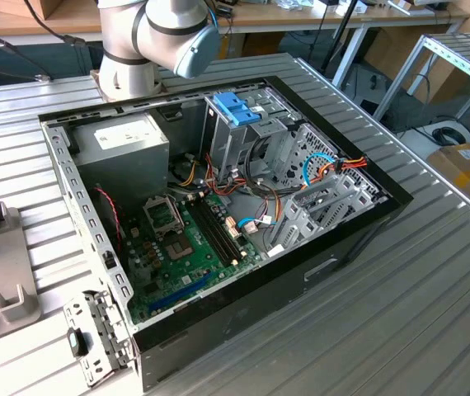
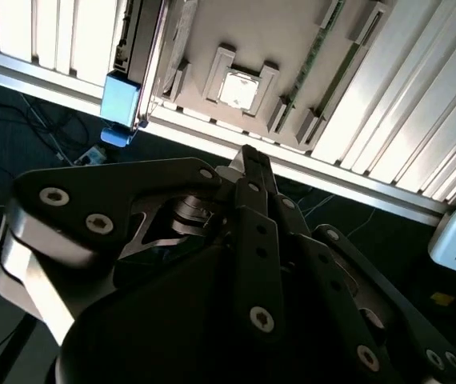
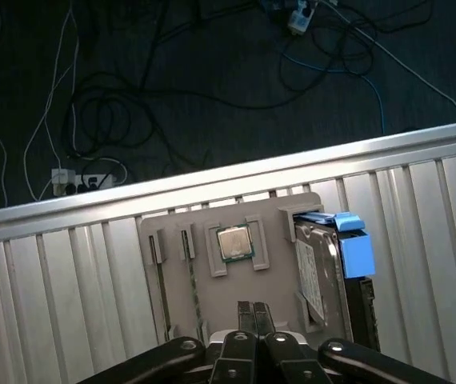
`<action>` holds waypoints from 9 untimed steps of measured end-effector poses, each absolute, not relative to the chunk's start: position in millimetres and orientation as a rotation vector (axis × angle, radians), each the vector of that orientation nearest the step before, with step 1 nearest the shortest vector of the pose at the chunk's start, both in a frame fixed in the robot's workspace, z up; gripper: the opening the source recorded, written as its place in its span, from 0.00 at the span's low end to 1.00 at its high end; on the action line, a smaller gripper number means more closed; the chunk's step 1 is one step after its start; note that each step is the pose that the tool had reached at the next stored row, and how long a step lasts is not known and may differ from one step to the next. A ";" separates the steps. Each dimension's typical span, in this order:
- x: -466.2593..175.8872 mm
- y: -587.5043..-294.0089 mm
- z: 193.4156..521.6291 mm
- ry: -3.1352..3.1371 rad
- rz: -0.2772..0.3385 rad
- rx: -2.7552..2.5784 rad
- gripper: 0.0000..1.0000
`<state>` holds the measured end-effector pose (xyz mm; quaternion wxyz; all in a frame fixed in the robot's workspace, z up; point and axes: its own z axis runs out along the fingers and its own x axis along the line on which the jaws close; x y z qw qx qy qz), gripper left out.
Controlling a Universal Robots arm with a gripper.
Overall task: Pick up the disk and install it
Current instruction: 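Pick up the disk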
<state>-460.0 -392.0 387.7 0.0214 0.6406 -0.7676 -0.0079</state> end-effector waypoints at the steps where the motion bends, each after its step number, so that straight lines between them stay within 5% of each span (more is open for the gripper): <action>1: -460.0 -392.0 387.7 -2.374 -0.024 1.991 0.10; 9: -460.0 -392.0 387.7 -2.341 -0.023 2.030 0.10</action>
